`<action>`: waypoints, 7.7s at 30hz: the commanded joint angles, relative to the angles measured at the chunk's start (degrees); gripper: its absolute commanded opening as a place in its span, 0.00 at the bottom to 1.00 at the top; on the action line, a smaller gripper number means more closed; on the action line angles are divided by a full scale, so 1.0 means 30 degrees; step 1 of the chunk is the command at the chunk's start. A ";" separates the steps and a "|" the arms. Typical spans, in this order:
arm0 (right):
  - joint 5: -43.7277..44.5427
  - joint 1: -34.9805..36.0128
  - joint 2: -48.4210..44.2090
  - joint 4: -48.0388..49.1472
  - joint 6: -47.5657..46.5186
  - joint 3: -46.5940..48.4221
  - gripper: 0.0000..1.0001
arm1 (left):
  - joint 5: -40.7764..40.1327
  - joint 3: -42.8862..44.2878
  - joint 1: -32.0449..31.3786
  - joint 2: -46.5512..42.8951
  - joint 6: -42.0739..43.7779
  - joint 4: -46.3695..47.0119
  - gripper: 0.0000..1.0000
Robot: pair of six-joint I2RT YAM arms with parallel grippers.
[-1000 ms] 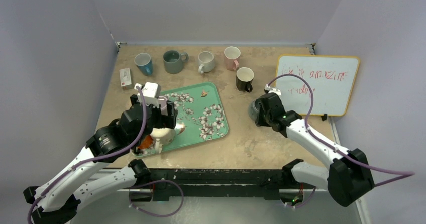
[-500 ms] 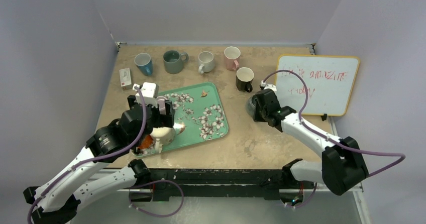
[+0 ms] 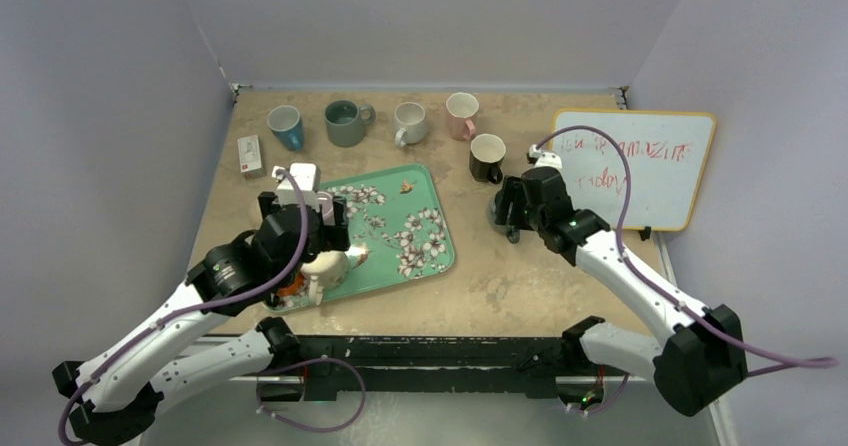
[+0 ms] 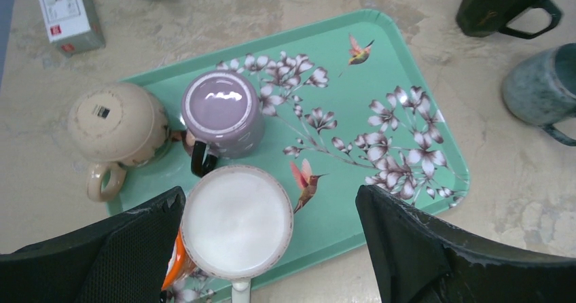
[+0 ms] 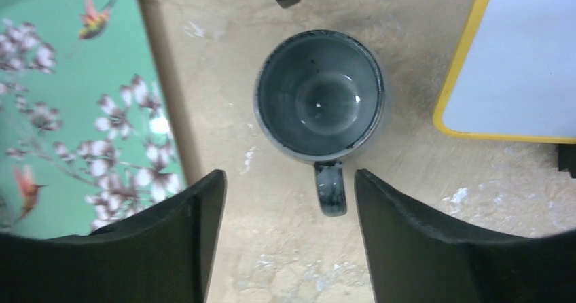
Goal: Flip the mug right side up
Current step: Place the cup at the center of the board, then turn over the cup on the tray.
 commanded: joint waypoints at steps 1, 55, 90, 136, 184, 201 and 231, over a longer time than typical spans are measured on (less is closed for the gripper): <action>-0.1101 -0.0021 -0.1786 -0.0864 0.0082 0.1168 0.79 | -0.1856 0.0166 0.0025 0.1252 -0.3007 -0.1363 0.96; -0.5504 -0.0021 -0.7004 -0.0711 -0.1110 -0.0818 0.99 | 1.1812 -0.2624 0.7115 0.3371 -0.8269 -0.5621 0.82; -0.6287 -0.0021 -0.6539 0.0181 -0.0706 -0.1755 0.99 | 0.4465 -0.3960 0.2414 0.8019 -1.2758 -0.1029 0.34; -0.7691 -0.0007 -0.6828 0.1117 0.0020 -0.2572 0.99 | 0.5326 -0.1592 -0.2858 1.1306 -0.8643 0.3254 0.00; -0.9575 -0.0014 -0.8012 0.3884 0.2779 -0.4579 0.93 | 0.6275 -0.1051 0.0139 1.0491 -0.7576 0.5495 0.00; -1.2560 0.1774 -0.5208 1.0080 0.9292 -0.5784 0.81 | 0.8653 -0.3086 0.1137 0.7467 -1.0549 0.9679 0.00; -0.9824 0.4373 -0.3702 1.5556 1.5599 -0.5982 0.73 | 0.8738 -0.5154 0.1138 0.4726 -1.3312 2.0195 0.00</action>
